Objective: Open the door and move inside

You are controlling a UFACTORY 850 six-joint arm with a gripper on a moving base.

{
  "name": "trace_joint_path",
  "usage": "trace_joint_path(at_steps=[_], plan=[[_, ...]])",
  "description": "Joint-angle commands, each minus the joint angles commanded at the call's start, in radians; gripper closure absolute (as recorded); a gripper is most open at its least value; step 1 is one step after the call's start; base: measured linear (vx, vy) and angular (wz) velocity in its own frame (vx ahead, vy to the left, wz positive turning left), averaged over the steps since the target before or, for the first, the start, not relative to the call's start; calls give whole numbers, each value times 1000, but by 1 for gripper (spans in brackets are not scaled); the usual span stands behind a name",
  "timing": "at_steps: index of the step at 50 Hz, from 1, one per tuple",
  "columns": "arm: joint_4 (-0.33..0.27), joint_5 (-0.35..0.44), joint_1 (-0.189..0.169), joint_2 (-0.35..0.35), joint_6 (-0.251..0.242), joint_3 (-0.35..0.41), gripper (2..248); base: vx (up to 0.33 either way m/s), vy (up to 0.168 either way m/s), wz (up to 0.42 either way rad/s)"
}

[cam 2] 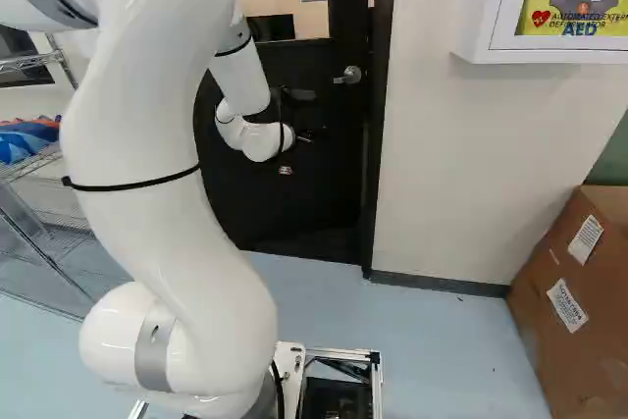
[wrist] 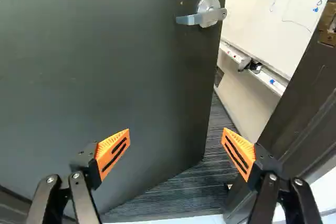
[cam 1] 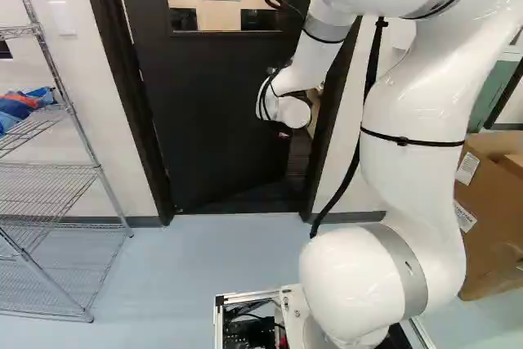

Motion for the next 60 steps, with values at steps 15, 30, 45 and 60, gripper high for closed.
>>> trace_joint_path(at_steps=[15,30,45,60], plan=[[-63,19,2,72,0,82,3,0,0,0],[-116,37,5,145,0,163,3,0,0,0],[-158,53,7,222,0,243,3,0,0,0],[-162,54,11,301,0,323,3,0,0,0]])
